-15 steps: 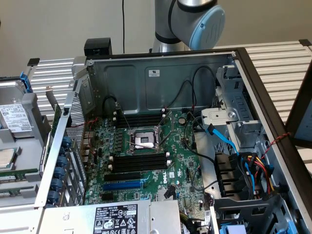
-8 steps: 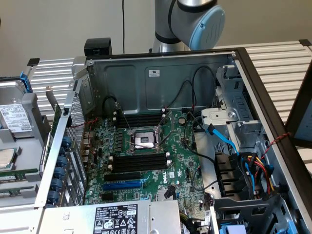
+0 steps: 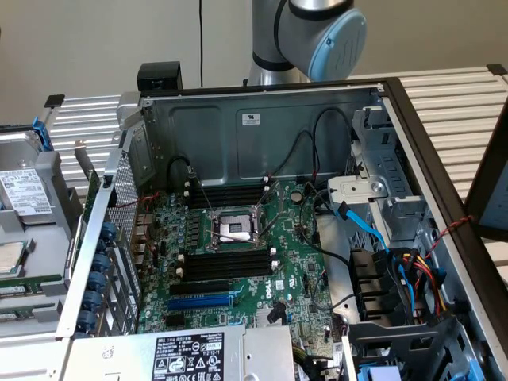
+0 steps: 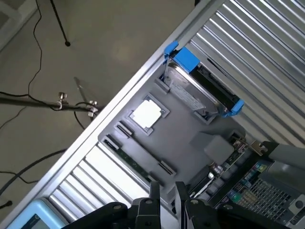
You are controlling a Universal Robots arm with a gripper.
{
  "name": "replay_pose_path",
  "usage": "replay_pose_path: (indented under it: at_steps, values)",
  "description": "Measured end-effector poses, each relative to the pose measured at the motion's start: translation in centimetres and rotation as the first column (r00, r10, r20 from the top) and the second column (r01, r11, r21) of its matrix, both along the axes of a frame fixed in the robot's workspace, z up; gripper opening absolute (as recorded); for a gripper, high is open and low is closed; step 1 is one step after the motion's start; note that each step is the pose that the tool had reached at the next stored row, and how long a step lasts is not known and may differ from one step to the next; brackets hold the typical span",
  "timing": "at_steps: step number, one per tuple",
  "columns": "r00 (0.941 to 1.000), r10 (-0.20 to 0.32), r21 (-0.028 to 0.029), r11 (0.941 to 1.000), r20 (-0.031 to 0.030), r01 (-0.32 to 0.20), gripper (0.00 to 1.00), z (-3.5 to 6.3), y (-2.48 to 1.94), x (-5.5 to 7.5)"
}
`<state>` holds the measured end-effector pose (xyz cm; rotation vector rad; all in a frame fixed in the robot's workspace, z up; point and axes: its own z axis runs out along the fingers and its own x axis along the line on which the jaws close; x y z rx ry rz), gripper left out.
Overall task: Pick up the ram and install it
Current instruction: 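Reach for the ram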
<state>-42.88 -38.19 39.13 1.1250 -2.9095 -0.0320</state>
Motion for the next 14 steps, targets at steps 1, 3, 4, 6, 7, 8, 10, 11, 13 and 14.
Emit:
replay_pose_path:
  at_steps: [1, 3, 4, 6, 7, 8, 10, 11, 13, 14]
  values:
    - [0.9998, 0.019, -0.0001, 0.9998, -0.0001, -0.019, 0.27, 0.00, 0.00, 0.00]
    - [0.9985, 0.054, 0.0000, 0.9985, 0.0000, -0.054, 0.27, -0.01, 0.00, 0.00]
    - [0.9973, 0.073, 0.0000, 0.9973, 0.0000, -0.073, 0.27, -0.02, 0.00, 0.00]
    - [0.9941, 0.109, 0.0000, 0.9941, 0.0000, -0.109, 0.27, -0.03, 0.00, 0.00]
    - [0.9918, 0.128, 0.0000, 0.9918, 0.0000, -0.128, 0.27, -0.04, 0.00, 0.00]
    - [0.9894, 0.145, 0.0000, 0.9894, 0.0000, -0.145, 0.27, -0.04, 0.00, 0.00]
    - [0.9834, 0.181, -0.0001, 0.9834, -0.0001, -0.181, 0.27, -0.06, 0.00, 0.00]
    - [0.9799, 0.200, -0.0001, 0.9799, -0.0001, -0.200, 0.27, -0.06, 0.00, 0.00]
    - [0.9719, 0.235, 0.0000, 0.9719, 0.0000, -0.235, 0.27, -0.08, 0.00, 0.00]
    - [0.9676, 0.252, 0.0000, 0.9676, 0.0000, -0.252, 0.27, -0.09, 0.00, 0.00]
